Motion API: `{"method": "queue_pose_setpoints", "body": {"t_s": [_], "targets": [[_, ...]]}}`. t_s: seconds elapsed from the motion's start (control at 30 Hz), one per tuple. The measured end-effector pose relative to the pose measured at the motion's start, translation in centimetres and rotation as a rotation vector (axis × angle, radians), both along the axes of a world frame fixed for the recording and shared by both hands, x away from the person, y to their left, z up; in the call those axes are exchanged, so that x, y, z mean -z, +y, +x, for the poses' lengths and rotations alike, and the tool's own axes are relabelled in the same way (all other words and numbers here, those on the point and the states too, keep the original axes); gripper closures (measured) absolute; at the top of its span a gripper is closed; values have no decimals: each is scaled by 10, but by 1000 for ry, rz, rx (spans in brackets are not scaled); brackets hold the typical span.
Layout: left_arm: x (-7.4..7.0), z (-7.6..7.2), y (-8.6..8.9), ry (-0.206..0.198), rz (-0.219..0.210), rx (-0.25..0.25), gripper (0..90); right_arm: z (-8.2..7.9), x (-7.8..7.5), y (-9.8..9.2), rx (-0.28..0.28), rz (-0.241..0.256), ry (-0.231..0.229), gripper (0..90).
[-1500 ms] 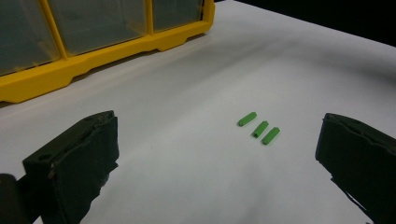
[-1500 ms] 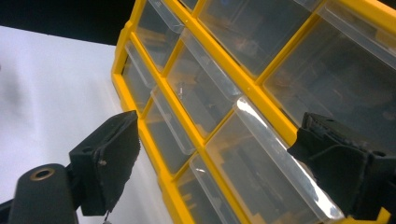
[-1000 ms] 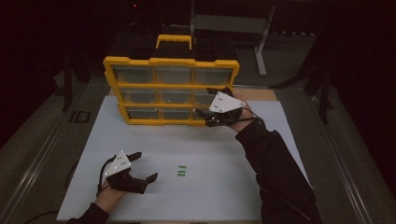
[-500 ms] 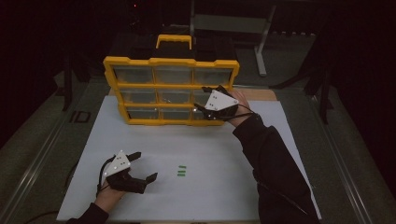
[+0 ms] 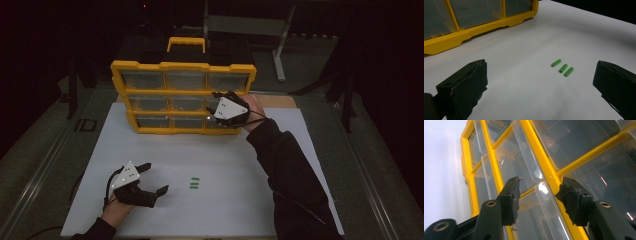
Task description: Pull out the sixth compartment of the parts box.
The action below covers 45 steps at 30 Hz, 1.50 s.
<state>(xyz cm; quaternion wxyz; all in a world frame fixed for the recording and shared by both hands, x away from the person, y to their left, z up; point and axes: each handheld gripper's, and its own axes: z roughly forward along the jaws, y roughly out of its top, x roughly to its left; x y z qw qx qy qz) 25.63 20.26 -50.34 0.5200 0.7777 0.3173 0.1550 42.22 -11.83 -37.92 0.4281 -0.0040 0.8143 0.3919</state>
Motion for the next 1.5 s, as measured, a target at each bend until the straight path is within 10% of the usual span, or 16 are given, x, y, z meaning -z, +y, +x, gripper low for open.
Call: {"method": "queue_pose_setpoints", "body": {"t_s": [0.63,1.2,1.5], "targets": [[1,0,0,1,5,2,0,8,8,10,-16,-89,-93,573],[1,0,-1,-1,13,6,0,9,9,21,8,-298,-167,688],[1,0,-1,0,12,7,0,12,1,20,-2,-290,-112,736]]}}
